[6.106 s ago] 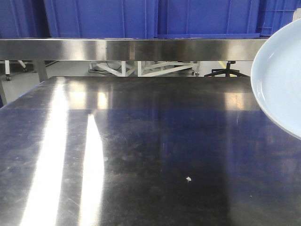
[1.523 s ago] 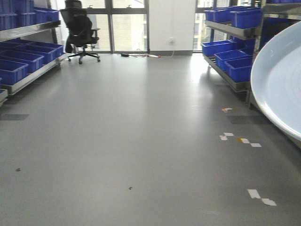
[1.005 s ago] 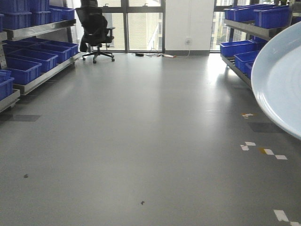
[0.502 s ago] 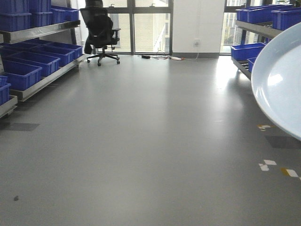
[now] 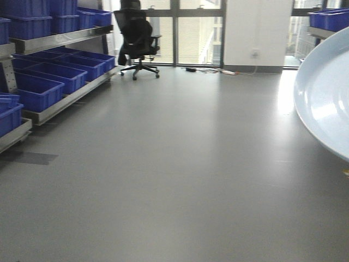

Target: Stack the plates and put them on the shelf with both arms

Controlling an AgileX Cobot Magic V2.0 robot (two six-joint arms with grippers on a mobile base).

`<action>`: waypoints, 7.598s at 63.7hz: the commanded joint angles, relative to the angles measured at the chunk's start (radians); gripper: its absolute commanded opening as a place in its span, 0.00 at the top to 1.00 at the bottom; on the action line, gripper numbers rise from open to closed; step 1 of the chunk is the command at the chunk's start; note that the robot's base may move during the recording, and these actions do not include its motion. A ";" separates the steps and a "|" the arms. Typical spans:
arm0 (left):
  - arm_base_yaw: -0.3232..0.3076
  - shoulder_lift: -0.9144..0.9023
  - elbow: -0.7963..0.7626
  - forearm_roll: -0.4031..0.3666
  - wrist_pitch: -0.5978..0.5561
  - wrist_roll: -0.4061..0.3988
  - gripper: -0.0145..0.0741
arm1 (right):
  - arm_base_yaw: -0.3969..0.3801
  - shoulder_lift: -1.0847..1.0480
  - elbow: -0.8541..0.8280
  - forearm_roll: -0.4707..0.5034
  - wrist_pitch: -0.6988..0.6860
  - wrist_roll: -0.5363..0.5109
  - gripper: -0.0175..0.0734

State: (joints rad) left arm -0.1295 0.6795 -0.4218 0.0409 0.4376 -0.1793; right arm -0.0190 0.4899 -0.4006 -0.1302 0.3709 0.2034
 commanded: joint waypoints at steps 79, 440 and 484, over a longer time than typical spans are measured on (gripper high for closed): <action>-0.008 0.001 -0.028 -0.001 -0.069 -0.006 0.73 | -0.005 0.002 -0.031 -0.010 -0.099 0.000 0.75; -0.008 0.001 -0.028 -0.001 -0.069 -0.006 0.73 | 0.006 0.002 0.011 0.010 -0.294 -0.002 0.75; -0.008 0.001 -0.028 -0.001 -0.069 -0.006 0.73 | -0.006 -0.520 0.417 0.027 -0.336 -0.001 0.75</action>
State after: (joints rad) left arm -0.1295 0.6795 -0.4218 0.0409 0.4376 -0.1793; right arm -0.0194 -0.0107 0.0242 -0.1115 0.1438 0.2034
